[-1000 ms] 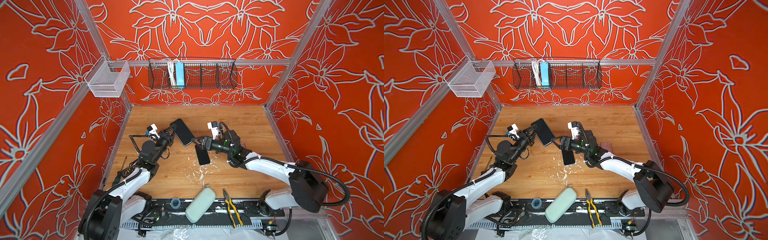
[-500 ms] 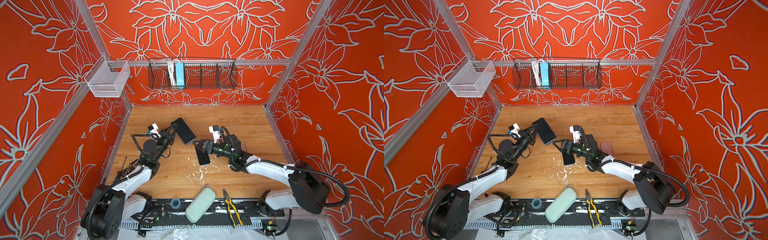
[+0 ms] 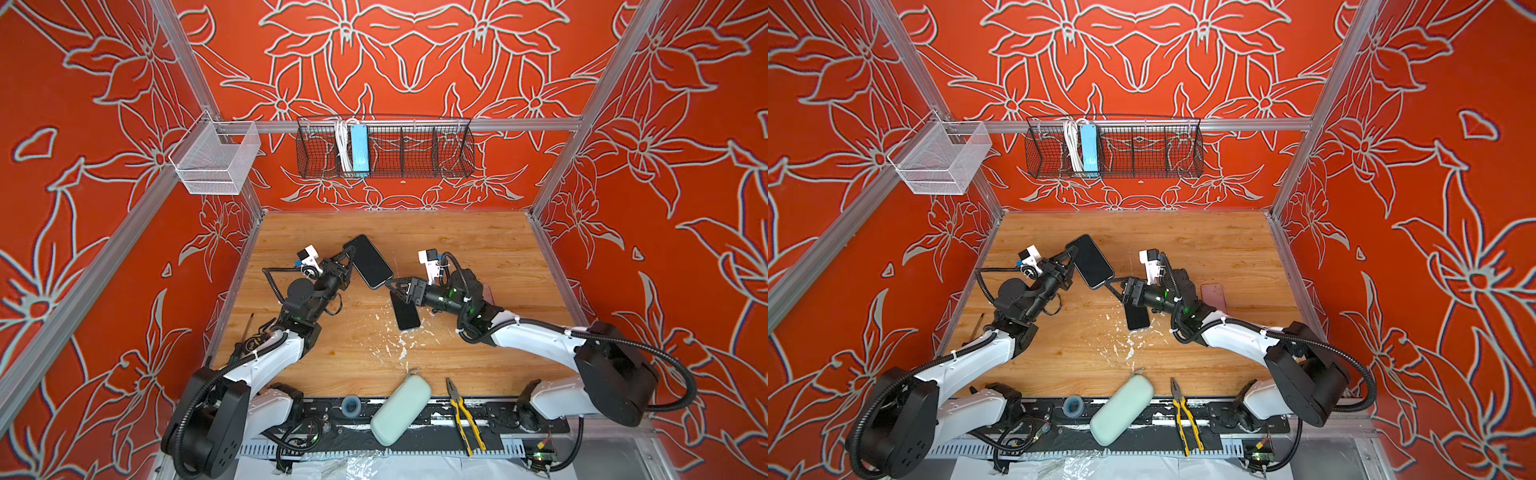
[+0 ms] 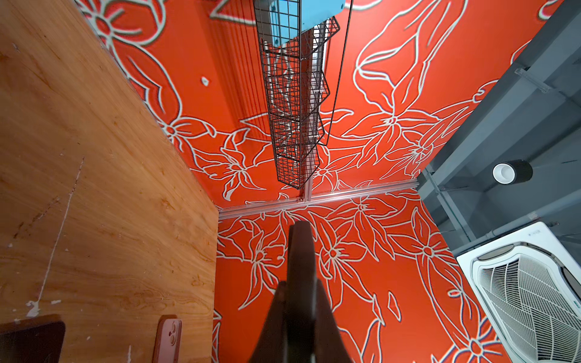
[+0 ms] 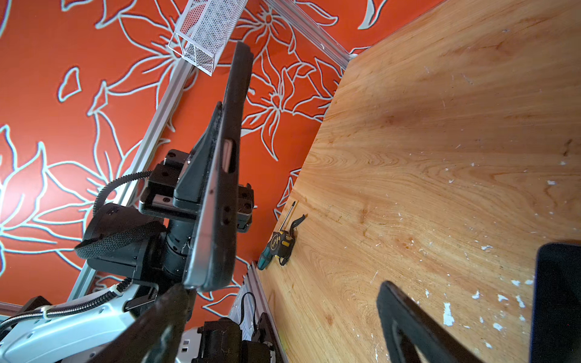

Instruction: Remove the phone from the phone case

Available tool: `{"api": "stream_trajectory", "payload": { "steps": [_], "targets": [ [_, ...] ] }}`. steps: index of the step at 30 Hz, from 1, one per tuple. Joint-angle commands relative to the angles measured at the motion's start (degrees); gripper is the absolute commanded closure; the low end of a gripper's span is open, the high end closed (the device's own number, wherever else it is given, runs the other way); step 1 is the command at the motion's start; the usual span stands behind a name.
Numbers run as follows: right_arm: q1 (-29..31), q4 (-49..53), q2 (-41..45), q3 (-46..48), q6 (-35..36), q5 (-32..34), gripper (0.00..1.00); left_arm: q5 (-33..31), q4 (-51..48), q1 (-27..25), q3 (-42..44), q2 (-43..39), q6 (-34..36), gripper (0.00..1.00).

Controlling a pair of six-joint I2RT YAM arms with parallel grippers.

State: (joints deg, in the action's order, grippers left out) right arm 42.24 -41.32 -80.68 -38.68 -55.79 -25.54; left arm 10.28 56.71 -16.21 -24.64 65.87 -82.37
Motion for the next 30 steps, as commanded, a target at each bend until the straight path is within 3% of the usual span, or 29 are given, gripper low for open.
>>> {"api": "stream_trajectory", "payload": {
  "steps": [1, 19, 30],
  "targets": [
    [0.39, -2.85, -1.35, -0.36, -1.60, 0.48, 0.05, -0.10, 6.20, -0.59, -2.38, -0.29, -1.71, 1.00],
    [0.39, -4.62, -3.00, -0.29, -2.28, 1.79, 0.05, 0.19, 7.52, -2.23, -3.29, -0.97, -3.08, 1.00],
    [-0.57, -9.10, -5.33, -2.81, -3.93, -0.31, 0.16, 1.05, 10.24, -4.10, -3.44, 0.99, -2.27, 1.00]
  ]
}}
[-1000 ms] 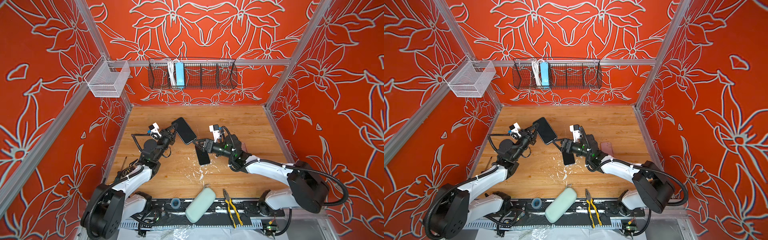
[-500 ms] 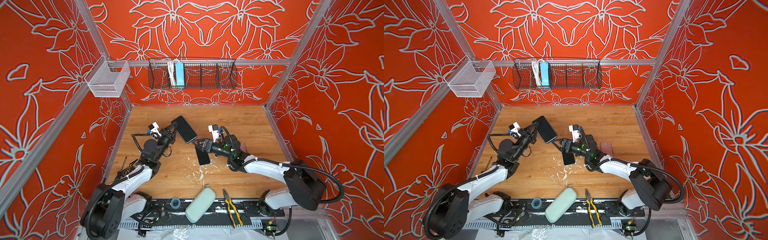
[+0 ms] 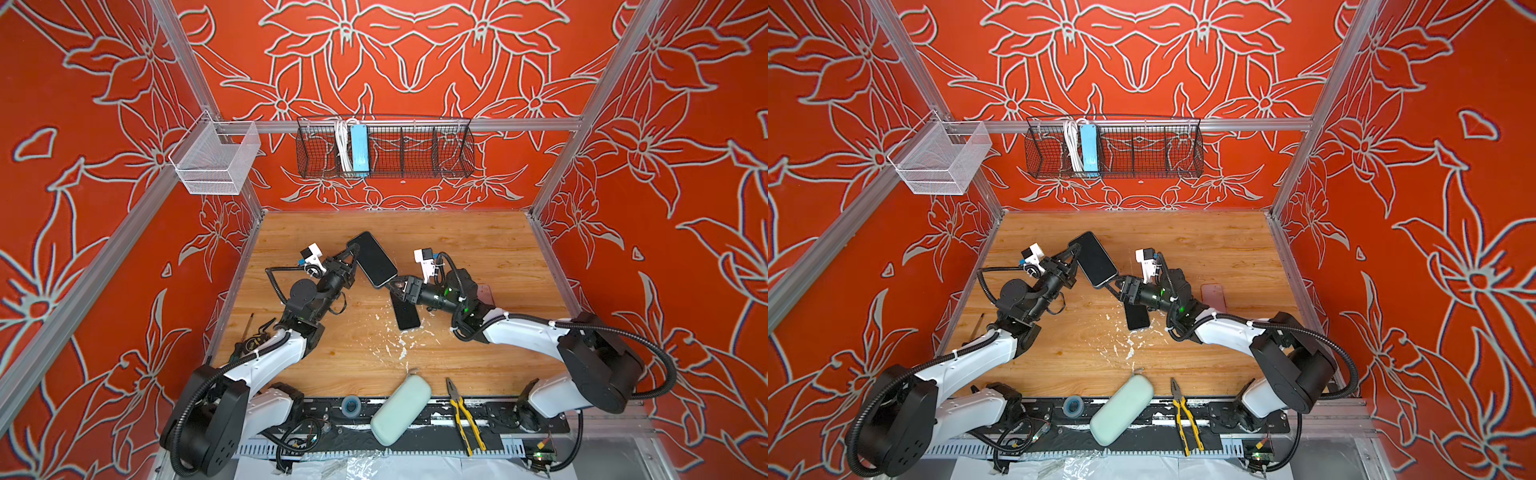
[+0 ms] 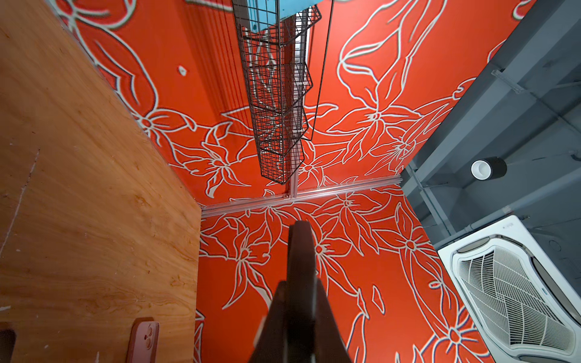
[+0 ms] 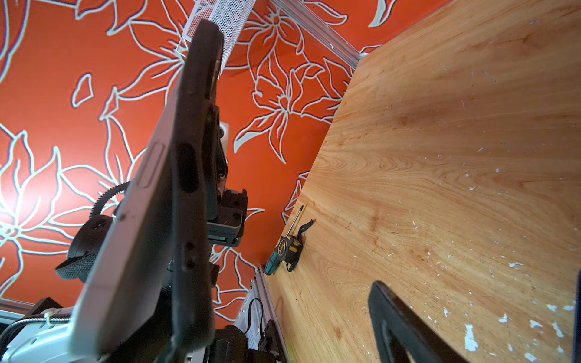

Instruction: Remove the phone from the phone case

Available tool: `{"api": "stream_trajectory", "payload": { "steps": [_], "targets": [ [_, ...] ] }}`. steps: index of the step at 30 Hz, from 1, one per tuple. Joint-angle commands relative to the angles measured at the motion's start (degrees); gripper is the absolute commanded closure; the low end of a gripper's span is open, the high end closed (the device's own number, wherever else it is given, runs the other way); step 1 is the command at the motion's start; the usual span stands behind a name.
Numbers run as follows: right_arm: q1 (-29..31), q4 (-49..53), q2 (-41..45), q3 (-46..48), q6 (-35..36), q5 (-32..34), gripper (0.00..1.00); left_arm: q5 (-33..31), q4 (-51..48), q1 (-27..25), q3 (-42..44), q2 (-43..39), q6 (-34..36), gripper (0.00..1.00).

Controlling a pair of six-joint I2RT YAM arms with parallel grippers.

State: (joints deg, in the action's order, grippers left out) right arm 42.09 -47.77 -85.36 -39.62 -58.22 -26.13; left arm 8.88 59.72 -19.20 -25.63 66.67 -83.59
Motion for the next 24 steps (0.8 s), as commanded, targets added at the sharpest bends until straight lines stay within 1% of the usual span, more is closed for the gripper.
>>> {"api": "stream_trajectory", "payload": {
  "steps": [1, 5, 9, 12, 17, 24],
  "targets": [
    [-0.48, -2.93, -0.56, -1.90, -1.63, 0.16, 0.18, 2.44, 7.46, -1.10, -2.45, 0.34, -0.98, 1.00],
    [-0.67, -4.81, -0.59, -1.58, -2.40, -0.31, 0.24, 2.35, 8.21, -1.10, -2.50, 1.15, -0.35, 1.00],
    [-0.68, -9.04, -0.85, -1.08, -3.68, -1.23, 0.31, 2.36, 10.94, -1.10, -2.56, 3.24, -0.97, 1.00],
    [-0.89, -11.57, -1.29, -1.30, -4.73, -2.28, 0.34, 2.45, 14.45, -1.06, -2.67, 5.58, -2.16, 1.00],
    [-1.71, -12.30, -0.49, -1.17, -5.60, -2.98, 0.37, 2.39, 19.14, -1.11, -2.76, 9.11, -3.74, 1.00],
    [-3.39, -11.96, 1.17, -0.20, -5.83, -3.41, 0.41, 3.01, 18.48, -1.34, -3.03, 9.48, -2.66, 1.00]
  ]
}}
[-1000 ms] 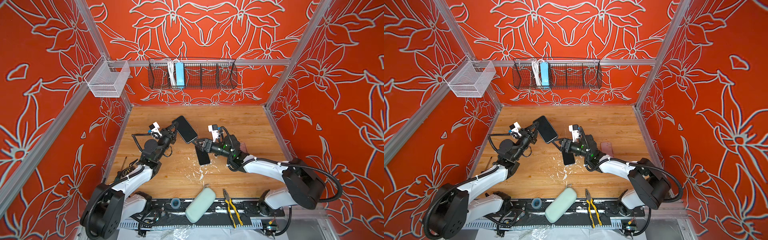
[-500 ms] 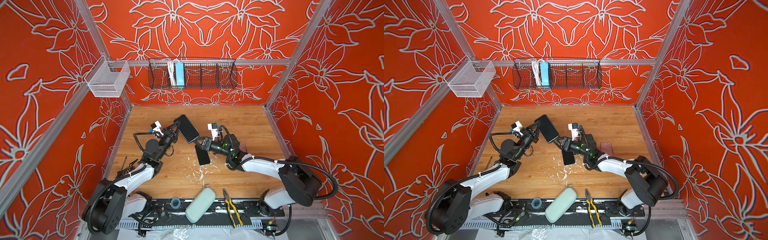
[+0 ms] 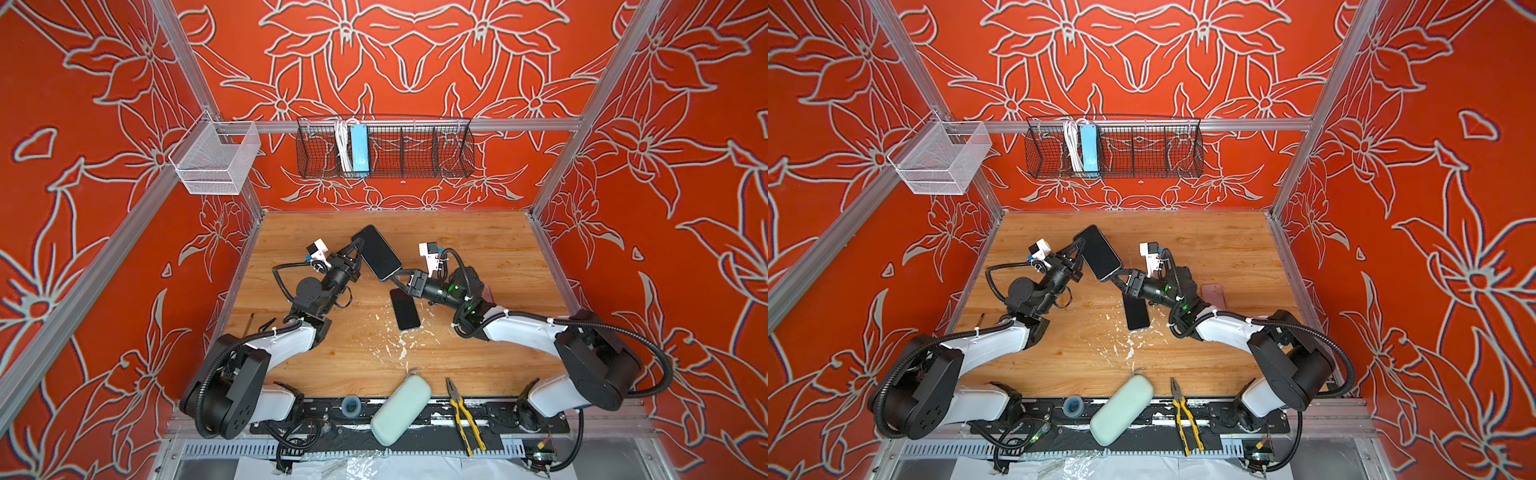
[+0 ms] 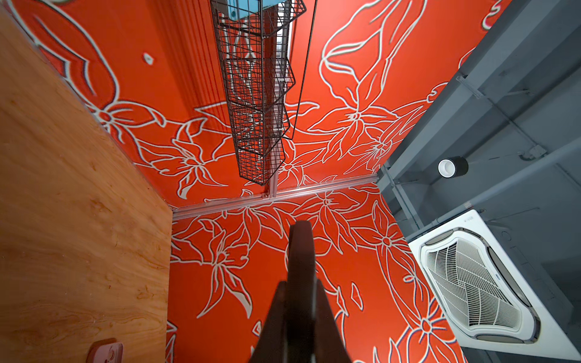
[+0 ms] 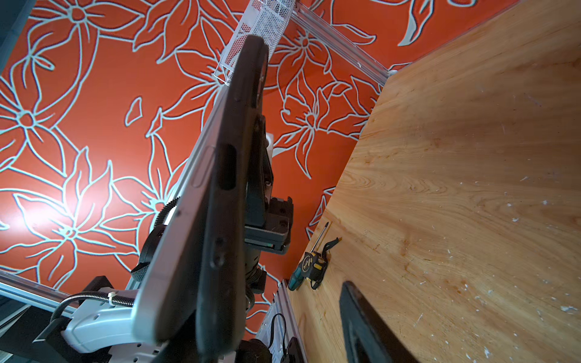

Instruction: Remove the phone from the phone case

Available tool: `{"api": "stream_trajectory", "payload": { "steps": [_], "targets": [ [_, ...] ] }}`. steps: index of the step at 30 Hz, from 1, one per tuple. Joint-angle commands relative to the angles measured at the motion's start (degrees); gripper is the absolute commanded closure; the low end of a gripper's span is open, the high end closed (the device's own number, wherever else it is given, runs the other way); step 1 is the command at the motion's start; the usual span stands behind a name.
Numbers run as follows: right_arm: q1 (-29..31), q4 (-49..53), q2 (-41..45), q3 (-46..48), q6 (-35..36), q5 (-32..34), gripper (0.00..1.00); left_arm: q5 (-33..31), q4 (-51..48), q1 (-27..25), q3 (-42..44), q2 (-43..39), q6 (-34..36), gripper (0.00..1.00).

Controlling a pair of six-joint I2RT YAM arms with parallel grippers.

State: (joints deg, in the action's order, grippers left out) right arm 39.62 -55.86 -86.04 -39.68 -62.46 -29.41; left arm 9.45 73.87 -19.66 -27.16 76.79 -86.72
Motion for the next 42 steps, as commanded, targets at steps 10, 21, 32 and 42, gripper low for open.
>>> {"api": "stream_trajectory", "payload": {
  "steps": [10, 21, 32, 42],
  "targets": [
    [-3.05, -7.52, 0.69, -1.07, -4.38, -3.08, 0.45, 2.42, 3.04, -1.17, -1.76, -0.80, 1.29, 1.00],
    [-3.23, -6.56, 1.33, -1.30, -3.55, -4.43, 0.45, 2.63, 2.95, -1.87, -2.38, -0.04, 1.81, 1.00],
    [-3.66, -8.98, 0.45, -0.84, -5.98, -5.62, 0.40, 2.33, 2.60, -2.05, -3.42, 0.23, 2.52, 1.00],
    [-2.99, -7.47, 1.93, -0.09, -5.35, -5.98, 0.09, 1.65, 2.93, -2.05, -5.45, 1.74, 3.31, 1.00]
  ]
}}
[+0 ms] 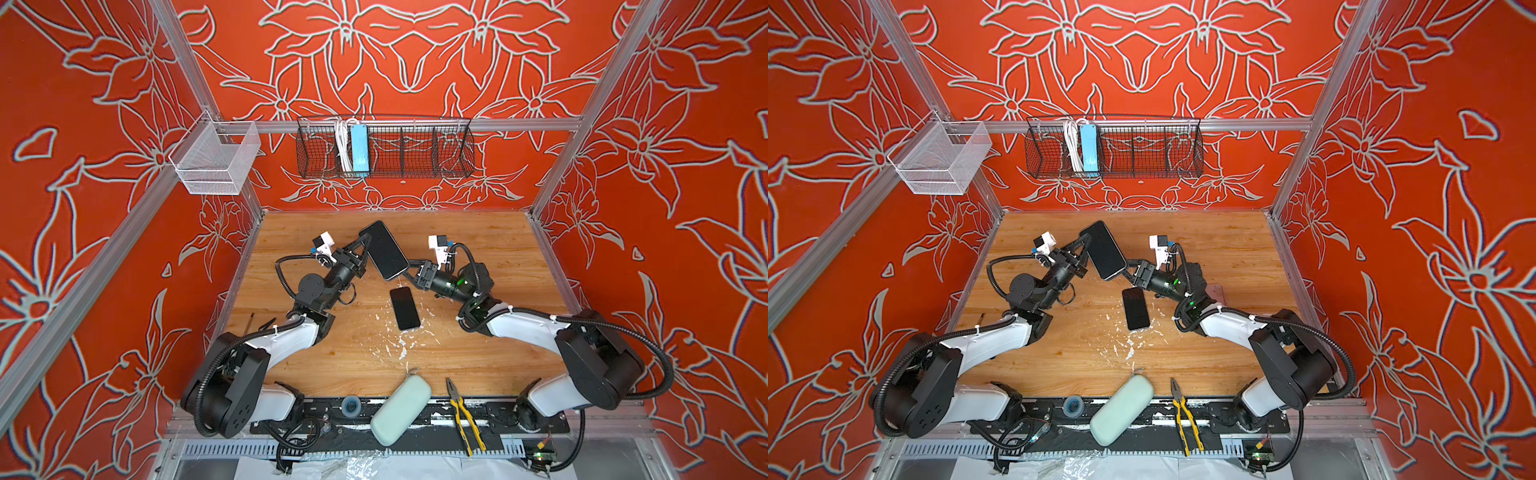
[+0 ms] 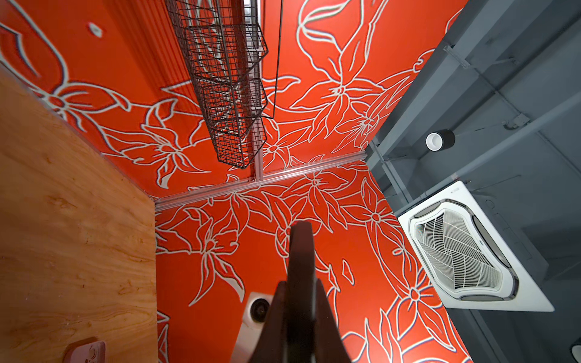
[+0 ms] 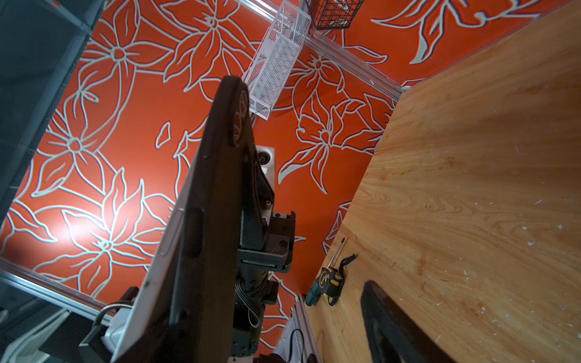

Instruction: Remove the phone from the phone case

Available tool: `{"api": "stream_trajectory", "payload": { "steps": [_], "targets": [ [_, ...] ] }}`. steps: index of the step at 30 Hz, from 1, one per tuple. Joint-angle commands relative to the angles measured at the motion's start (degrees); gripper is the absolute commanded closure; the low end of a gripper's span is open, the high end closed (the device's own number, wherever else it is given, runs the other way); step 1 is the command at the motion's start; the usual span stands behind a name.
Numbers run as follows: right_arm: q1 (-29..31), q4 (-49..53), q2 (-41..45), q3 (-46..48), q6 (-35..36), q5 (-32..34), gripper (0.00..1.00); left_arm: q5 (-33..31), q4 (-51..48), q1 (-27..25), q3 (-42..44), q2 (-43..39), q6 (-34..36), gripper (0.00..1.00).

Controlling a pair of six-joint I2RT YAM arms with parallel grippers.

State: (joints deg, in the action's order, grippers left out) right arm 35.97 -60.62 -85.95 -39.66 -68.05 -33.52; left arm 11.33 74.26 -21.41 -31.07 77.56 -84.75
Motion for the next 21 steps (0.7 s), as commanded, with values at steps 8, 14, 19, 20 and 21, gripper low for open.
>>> {"api": "stream_trajectory", "payload": {
  "steps": [8, 14, 19, 20, 21],
  "targets": [
    [0.86, -0.22, 5.74, 1.39, 2.29, -1.73, 0.15, 0.36, 2.47, -0.21, -3.78, 3.01, 1.96, 1.00],
    [0.86, -0.18, 6.80, 2.64, 2.79, -1.04, 0.21, 0.56, 2.65, -0.21, -3.87, 3.97, 1.70, 1.00],
    [0.77, 1.11, 7.28, 1.85, 3.84, -1.10, 0.30, 0.43, 2.45, -0.17, -2.72, 3.43, 1.86, 1.00],
    [0.77, 1.20, 7.28, 1.62, 4.05, -1.37, 0.34, 0.43, 2.39, -0.21, -2.42, 3.18, 1.95, 1.00],
    [0.77, 1.27, 7.29, 1.37, 4.07, -1.47, 0.38, 0.28, 2.28, -0.21, -2.17, 2.97, 2.02, 1.00]
  ]
}}
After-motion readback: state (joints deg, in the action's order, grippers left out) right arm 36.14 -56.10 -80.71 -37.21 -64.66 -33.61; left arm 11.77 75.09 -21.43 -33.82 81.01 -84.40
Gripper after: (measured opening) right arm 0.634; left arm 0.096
